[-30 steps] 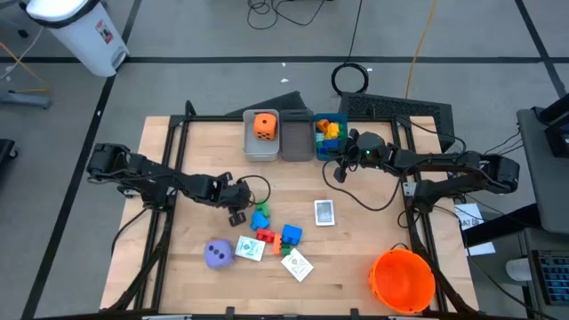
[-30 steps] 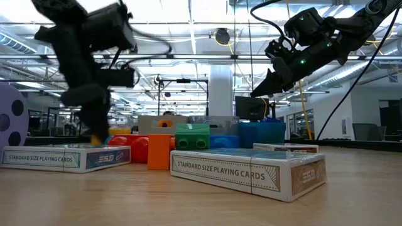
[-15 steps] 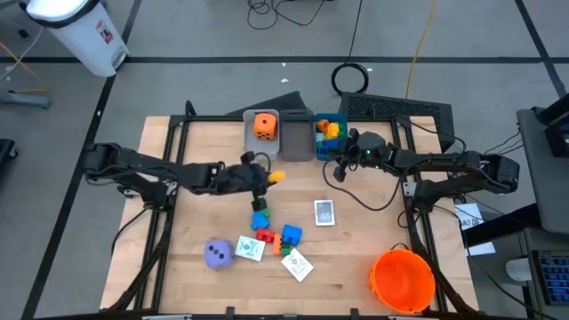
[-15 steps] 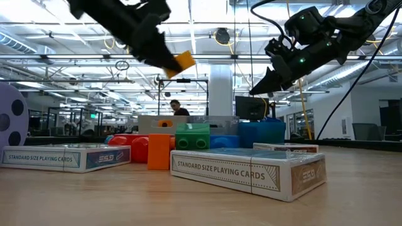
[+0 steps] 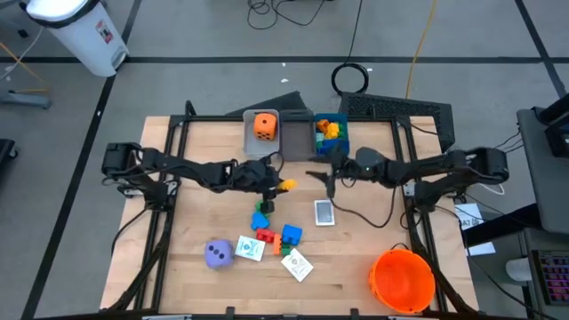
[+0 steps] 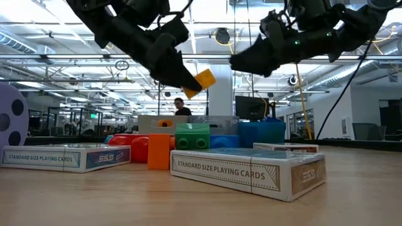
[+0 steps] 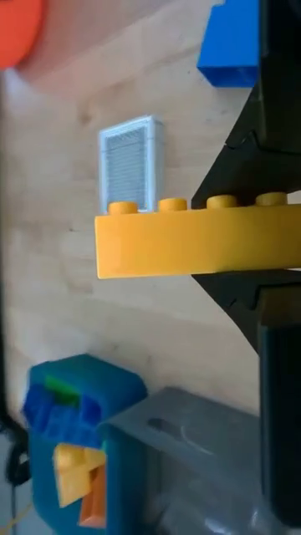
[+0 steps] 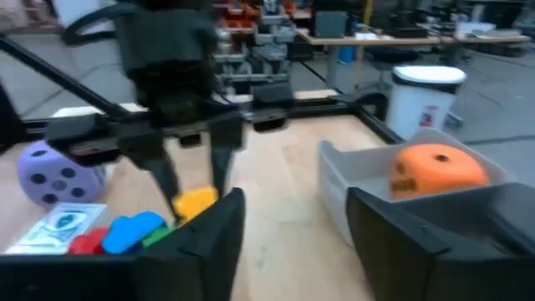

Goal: Pick & Place Toys
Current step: Put the yellow game piece into the blue bin

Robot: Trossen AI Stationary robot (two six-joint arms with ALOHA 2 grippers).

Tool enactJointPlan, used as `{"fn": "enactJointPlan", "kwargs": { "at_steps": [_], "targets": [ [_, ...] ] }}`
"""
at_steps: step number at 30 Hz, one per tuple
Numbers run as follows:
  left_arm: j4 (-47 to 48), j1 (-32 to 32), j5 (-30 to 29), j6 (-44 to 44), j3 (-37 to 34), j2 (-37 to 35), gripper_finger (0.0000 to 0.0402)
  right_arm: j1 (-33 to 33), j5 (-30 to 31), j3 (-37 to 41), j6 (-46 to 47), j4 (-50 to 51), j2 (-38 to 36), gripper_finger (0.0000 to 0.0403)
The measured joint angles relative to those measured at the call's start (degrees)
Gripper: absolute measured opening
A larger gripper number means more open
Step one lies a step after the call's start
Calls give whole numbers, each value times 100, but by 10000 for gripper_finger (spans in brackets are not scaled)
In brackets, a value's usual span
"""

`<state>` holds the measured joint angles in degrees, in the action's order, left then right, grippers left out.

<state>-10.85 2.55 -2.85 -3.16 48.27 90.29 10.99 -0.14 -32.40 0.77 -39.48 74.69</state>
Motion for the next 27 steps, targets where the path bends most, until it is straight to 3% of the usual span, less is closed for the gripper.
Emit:
{"fn": "enactJointPlan", "kwargs": {
  "at_steps": [5,11,15,27],
  "targets": [
    [-21,-22,0,2,0,62,99,-184,-7,-187,10,-323,567,252],
    [-11,-22,0,8,2,62,109,-292,-504,-838,43,315,1213,277],
    [46,-22,0,3,2,62,106,-364,-1174,-1092,13,370,1511,278],
    [18,-22,35,46,2,58,114,-362,-1175,-1509,-205,497,2200,225]
  ]
}}
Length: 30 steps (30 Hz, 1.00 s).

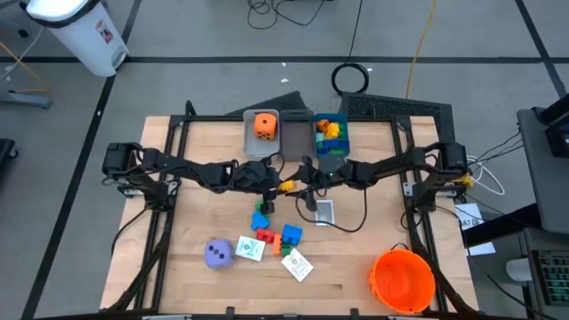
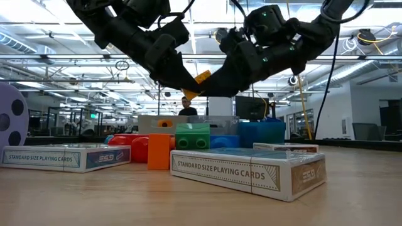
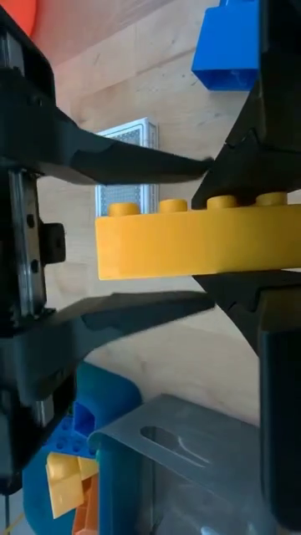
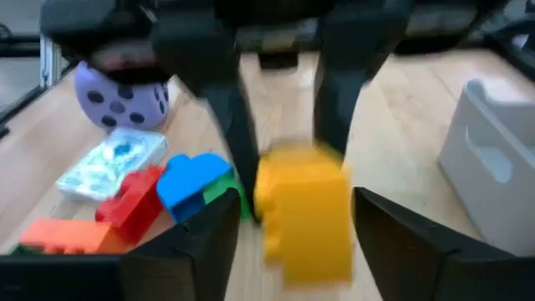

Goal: Pick & Place Toys
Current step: Put the yellow game piece into the blue bin

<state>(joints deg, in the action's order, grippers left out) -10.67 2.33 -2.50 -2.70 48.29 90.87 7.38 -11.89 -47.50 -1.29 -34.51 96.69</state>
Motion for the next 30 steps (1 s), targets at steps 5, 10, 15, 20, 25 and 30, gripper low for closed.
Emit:
{"fn": "enactJointPlan", "kwargs": {
  "at_steps": [5,10,15,20,25,30],
  "targets": [
    [53,28,13,4,2,-7,99,0,-18,-32,-71,-35,-26,175],
    [113,28,10,20,4,-8,117,2,-30,-33,-87,23,-144,131],
    [126,26,32,22,4,-9,115,2,-40,-23,-164,201,-226,100],
    [87,24,52,17,4,-7,99,0,-39,-25,-291,344,-280,92],
    [29,26,-26,30,2,0,142,0,-23,-25,-271,361,-276,94],
    [70,26,-86,133,2,-88,207,16,-20,-16,-319,676,-452,92]
  ]
}}
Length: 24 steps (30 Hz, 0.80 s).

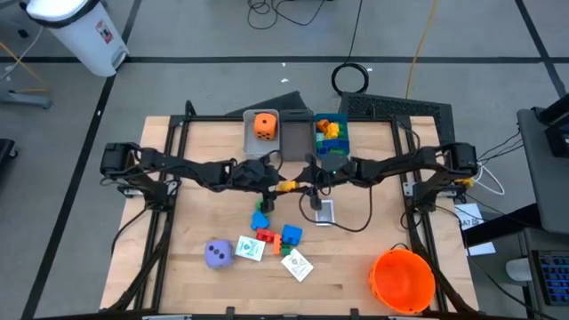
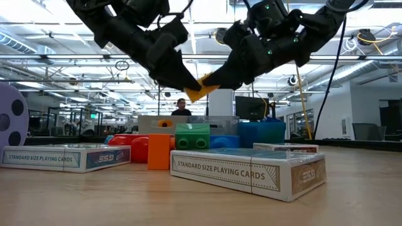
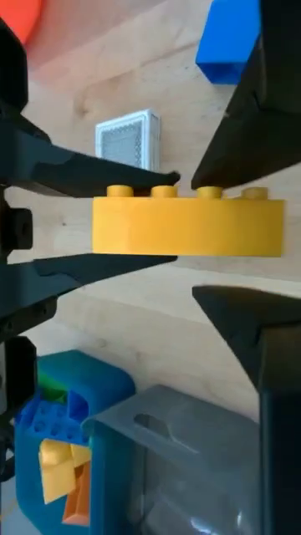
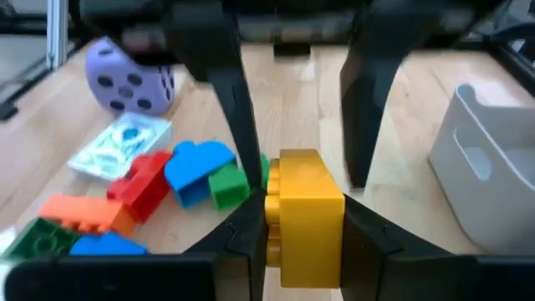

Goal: Pick & Place Toys
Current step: Put the yellow game piece into the blue bin

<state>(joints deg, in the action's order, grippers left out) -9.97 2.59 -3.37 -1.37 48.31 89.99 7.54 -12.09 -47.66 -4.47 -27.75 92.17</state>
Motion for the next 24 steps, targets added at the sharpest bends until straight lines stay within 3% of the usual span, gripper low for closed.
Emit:
{"fn": "enactJointPlan", "kwargs": {
  "at_steps": [8,14,20,24],
  "targets": [
    [294,2,12,-134,0,-834,257,41,283,107,-76,736,-796,92],
    [671,0,32,-163,-232,-1544,253,114,1437,547,-38,749,-1469,92],
    [-555,258,-277,-106,-1080,-1983,246,504,3062,1132,320,284,-1808,91],
    [-965,455,-486,230,-1411,-2048,248,985,3498,1477,689,-394,-1617,91]
  ]
}}
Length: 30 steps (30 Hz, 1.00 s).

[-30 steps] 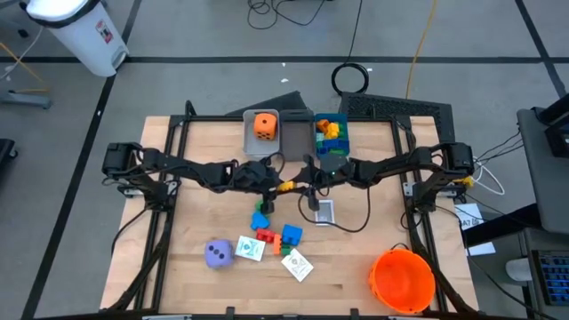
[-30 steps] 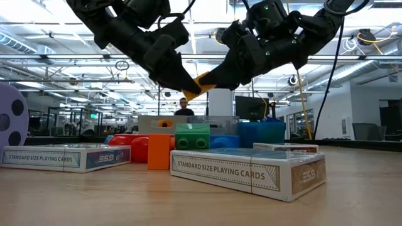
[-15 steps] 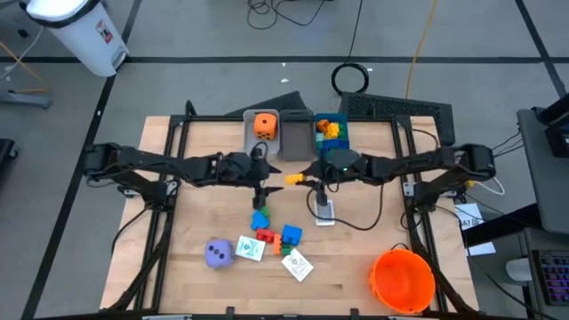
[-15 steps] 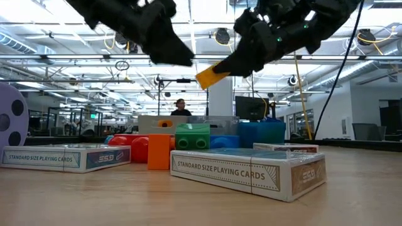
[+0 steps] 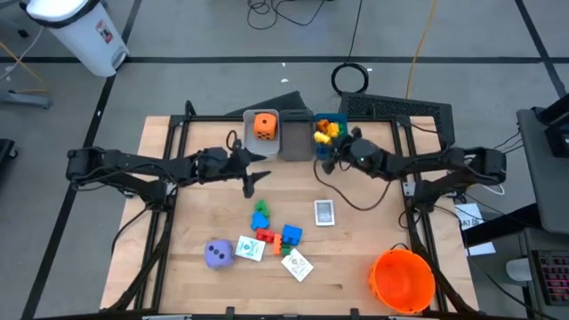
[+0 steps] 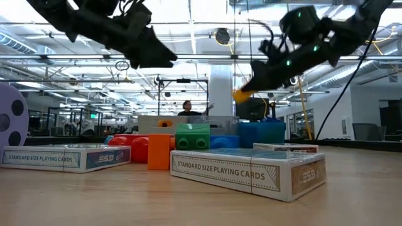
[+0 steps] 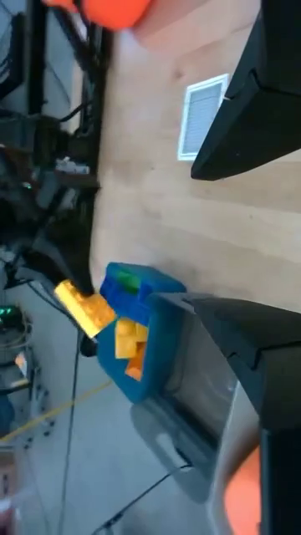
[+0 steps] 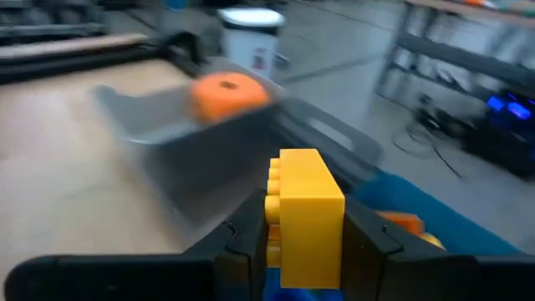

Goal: Pick & Place Toys
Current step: Put the yellow game piece into the blue bin, then put the green game piece into the blue bin

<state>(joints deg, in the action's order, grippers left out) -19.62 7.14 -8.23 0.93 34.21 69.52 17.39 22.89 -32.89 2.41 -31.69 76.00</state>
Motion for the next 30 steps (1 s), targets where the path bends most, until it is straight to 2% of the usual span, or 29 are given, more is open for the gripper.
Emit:
{"fn": "enactJointPlan", "kwargs": {
  "at_steps": [6,11,23,30],
  "targets": [
    [-143,93,29,206,-51,28,247,713,116,16,295,-378,691,91],
    [-166,65,77,216,-47,28,248,1020,108,27,294,-756,1248,99],
    [-166,60,76,208,-47,28,248,863,88,25,181,-1149,1347,218],
    [-166,60,79,214,-47,31,248,534,83,25,-219,-1139,1151,254]
  ]
}}
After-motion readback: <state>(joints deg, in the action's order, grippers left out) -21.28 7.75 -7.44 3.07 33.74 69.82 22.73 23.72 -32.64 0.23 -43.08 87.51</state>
